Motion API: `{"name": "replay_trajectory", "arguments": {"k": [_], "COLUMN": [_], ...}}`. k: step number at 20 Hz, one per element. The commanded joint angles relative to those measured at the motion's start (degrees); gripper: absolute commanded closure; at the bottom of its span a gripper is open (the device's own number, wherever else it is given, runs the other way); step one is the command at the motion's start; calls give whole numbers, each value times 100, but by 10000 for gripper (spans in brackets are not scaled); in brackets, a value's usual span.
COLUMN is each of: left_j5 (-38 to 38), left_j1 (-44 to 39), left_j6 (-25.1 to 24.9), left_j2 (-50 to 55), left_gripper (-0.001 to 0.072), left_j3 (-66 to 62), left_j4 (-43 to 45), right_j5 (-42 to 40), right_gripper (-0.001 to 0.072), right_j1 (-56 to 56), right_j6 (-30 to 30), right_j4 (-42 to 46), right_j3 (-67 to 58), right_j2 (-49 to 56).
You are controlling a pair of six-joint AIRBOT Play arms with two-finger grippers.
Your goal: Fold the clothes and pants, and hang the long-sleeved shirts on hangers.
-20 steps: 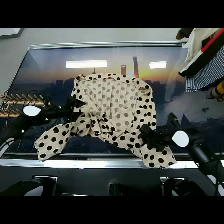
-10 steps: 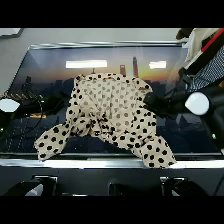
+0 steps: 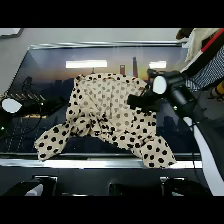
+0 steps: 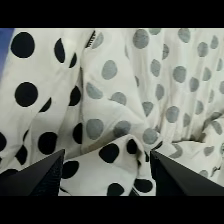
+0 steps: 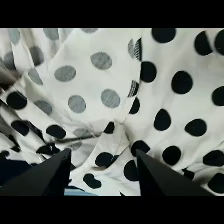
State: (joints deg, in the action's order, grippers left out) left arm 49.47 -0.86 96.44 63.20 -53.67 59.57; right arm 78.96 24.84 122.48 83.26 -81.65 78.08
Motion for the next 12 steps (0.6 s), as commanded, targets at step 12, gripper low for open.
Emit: {"name": "replay_trajectory", "arguments": {"k": [12], "left_j5": [2], "left_j1": [7], "left_j6": [-199], "left_j2": [426], "left_gripper": [92], "left_j3": [-2], "left_j4": [155], "right_j5": [699], "right_gripper": [232], "right_j1": [870], "right_j6": [457], "right_j4": [-424], "right_j3": [-42], "right_j2": [1401]}}
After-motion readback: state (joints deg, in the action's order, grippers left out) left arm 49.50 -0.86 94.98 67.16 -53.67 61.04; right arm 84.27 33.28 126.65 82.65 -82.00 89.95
